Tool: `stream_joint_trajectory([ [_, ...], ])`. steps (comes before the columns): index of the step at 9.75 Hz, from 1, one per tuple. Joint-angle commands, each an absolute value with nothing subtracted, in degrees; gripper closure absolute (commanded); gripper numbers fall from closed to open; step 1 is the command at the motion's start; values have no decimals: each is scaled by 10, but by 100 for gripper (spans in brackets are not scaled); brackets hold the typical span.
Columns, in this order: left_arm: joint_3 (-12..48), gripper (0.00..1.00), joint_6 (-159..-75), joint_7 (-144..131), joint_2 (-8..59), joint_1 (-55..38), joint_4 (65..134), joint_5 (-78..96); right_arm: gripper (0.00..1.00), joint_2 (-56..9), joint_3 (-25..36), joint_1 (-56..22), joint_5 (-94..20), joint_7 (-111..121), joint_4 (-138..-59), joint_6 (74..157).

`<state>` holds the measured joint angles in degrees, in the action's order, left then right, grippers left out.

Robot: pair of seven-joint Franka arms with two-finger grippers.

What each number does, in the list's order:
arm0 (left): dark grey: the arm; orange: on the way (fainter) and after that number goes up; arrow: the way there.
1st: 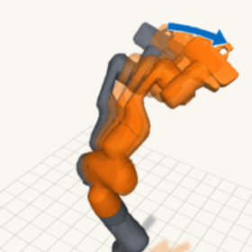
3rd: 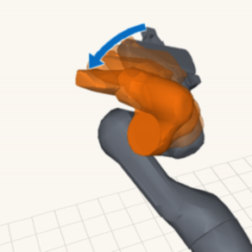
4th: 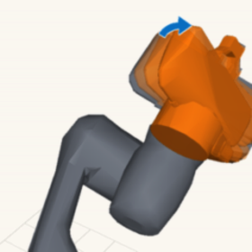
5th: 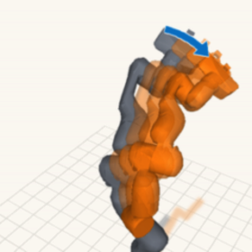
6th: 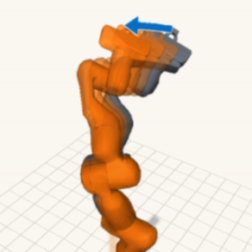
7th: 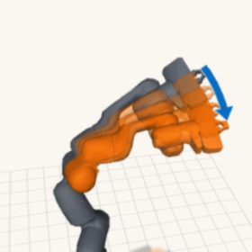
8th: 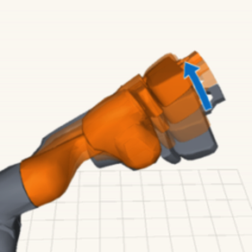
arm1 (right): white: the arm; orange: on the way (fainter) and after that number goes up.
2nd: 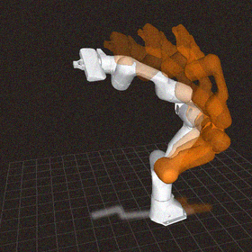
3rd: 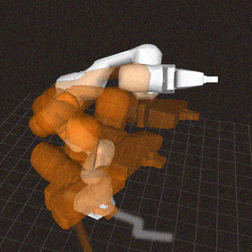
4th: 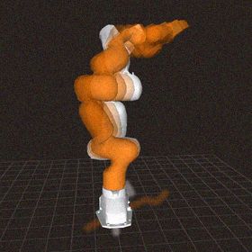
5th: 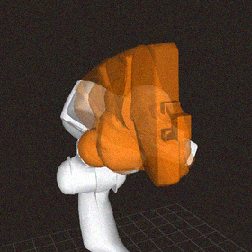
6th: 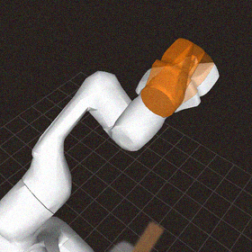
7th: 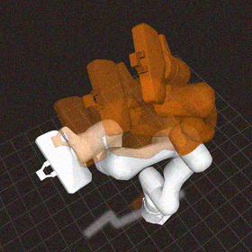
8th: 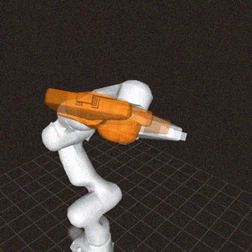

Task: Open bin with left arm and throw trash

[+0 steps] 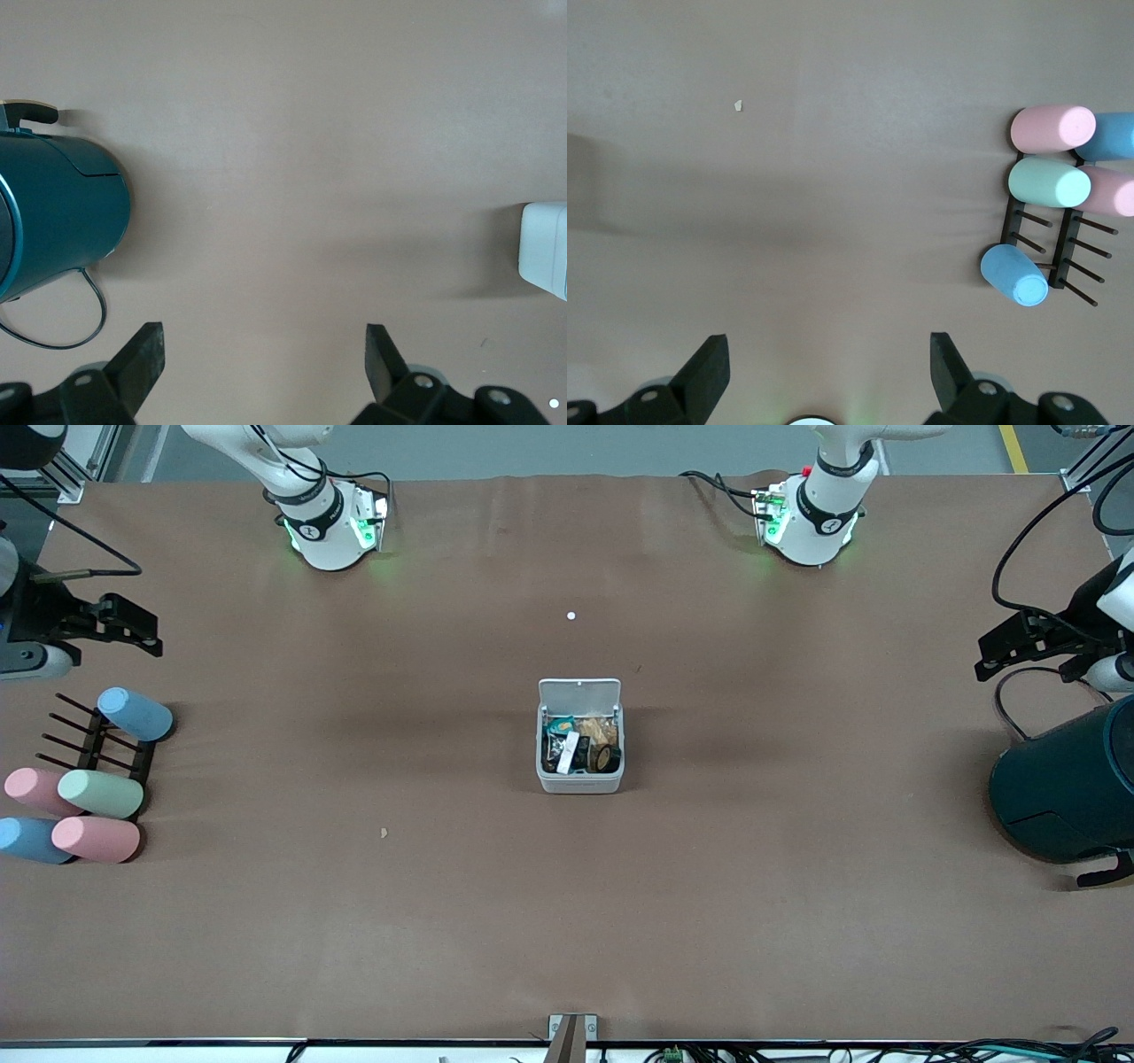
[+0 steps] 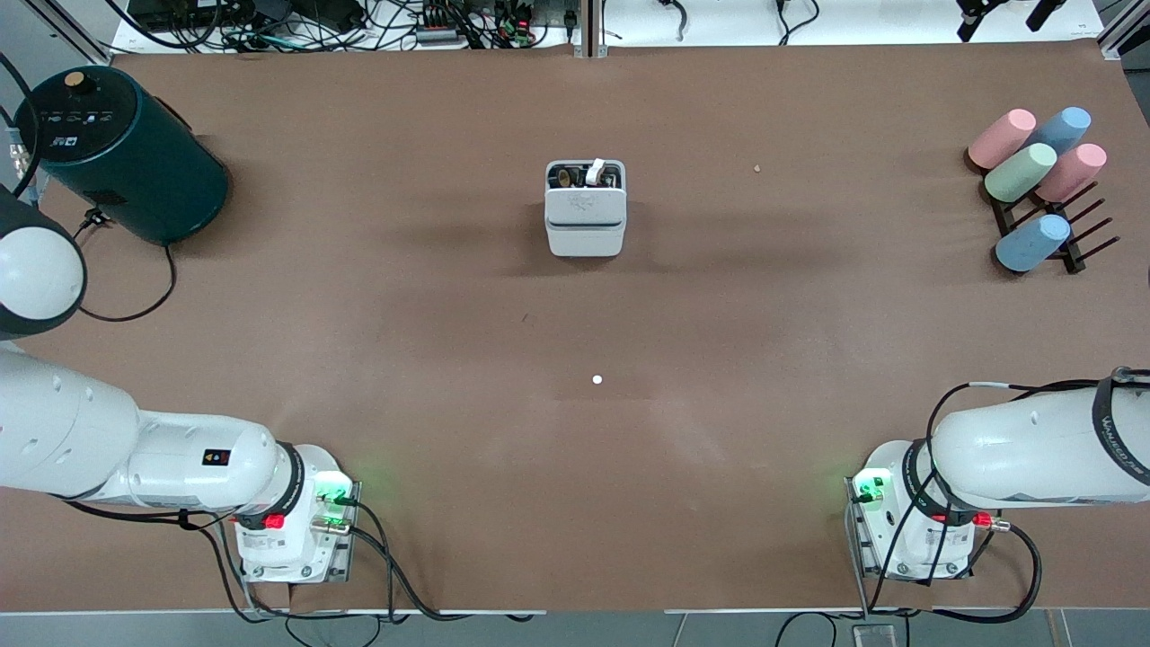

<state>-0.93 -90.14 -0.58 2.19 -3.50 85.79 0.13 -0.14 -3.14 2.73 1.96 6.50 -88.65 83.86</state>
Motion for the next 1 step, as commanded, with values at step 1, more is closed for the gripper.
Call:
stream_joint_trajectory([
  [1, -8, 0, -892, -7, 24, -33, 848, -5, 1, 10, -35, 36, 8, 52, -880, 835],
])
